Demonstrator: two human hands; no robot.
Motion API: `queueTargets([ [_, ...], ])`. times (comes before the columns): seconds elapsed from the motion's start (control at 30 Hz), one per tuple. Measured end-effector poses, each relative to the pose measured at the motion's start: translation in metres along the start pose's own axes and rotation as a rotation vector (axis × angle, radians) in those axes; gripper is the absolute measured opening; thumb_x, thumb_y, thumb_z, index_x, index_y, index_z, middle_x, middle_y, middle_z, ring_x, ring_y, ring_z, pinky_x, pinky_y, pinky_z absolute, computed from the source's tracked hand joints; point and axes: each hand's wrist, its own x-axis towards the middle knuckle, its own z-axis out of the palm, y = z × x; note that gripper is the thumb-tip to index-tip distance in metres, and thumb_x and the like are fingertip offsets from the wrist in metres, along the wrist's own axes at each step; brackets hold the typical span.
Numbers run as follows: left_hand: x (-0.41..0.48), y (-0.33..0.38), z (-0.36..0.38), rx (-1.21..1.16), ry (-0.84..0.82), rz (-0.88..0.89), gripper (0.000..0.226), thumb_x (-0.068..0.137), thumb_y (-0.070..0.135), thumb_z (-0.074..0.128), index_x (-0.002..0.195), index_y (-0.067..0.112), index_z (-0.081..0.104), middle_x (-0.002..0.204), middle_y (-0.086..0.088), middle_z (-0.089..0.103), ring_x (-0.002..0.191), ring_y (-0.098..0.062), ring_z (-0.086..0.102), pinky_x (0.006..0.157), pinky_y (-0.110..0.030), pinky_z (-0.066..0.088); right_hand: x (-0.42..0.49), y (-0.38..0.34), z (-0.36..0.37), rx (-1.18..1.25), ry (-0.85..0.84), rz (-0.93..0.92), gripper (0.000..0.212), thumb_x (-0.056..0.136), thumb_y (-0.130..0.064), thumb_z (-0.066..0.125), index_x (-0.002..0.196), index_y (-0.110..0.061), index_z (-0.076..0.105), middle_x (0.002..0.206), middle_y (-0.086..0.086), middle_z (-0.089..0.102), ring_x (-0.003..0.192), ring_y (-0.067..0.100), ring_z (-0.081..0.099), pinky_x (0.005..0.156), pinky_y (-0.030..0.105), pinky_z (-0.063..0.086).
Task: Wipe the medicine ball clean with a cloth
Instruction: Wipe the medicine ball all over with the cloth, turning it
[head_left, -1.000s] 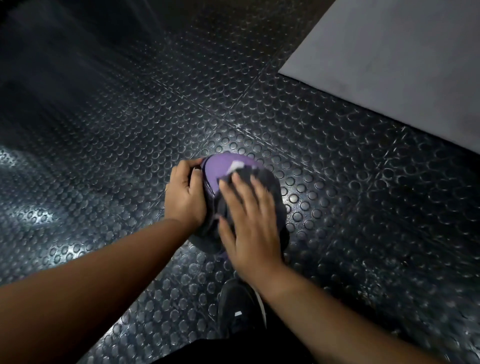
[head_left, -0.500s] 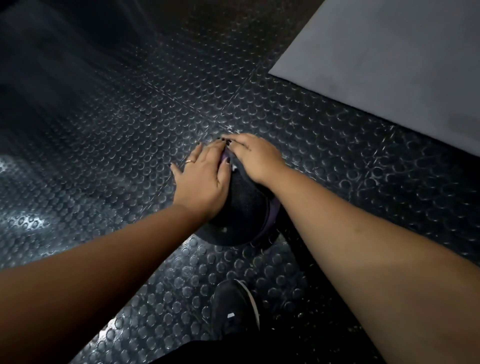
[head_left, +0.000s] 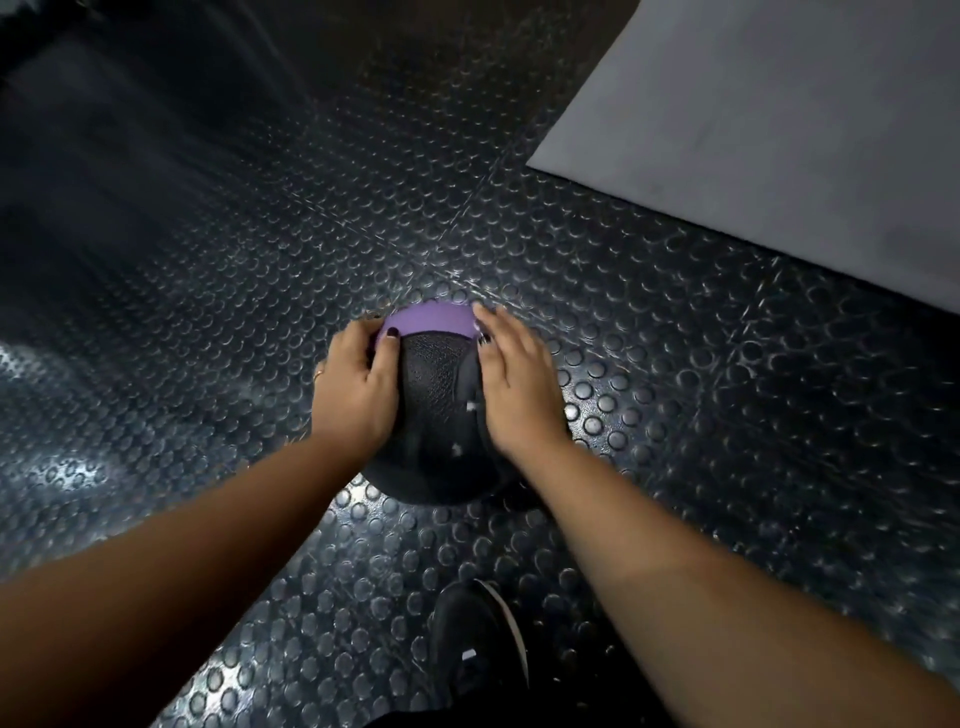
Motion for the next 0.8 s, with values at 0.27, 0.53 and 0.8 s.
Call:
queueTargets([
  [0.27,-0.025,0.021,0.011,0.552,-0.235,0.58,0.066,0.09,0.071,0.031,0.143,0.034,0.043,0.157,0.014,0.035,0.15,-0.033,0.022,0.109,-0.073,0.021,0.075,0.009,-0.014,0.208,-0.426,0.264,0.031,0.095,-0.038,0.049,0.122,-0.028,0.063,0.126,-0.001,0.062,0.117,0.018,0.055,0.105,0.034,0.038],
  [0.53,-0.013,0.026,0.01,0.449,-0.177,0.377,0.061,0.086,0.074,0.029,0.137,0.046,0.044,0.153,0.024,0.035,0.144,-0.034,0.028,0.104,-0.063,0.034,-0.017,0.042,0.005,0.515,0.08,0.57,0.048,0.087,-0.056,0.033,0.127,-0.037,0.053,0.13,-0.003,0.058,0.118,0.02,0.054,0.103,0.04,0.04],
  [0.8,-0.011,0.029,0.005,0.315,-0.079,0.081,0.053,0.08,0.075,0.046,0.12,0.041,0.053,0.122,0.017,0.047,0.123,-0.038,0.039,0.101,-0.059,0.037,-0.031,0.025,0.023,0.498,0.311,0.684,0.069,0.075,-0.052,0.027,0.133,-0.026,0.052,0.136,0.005,0.054,0.123,0.025,0.049,0.108,0.04,0.034],
])
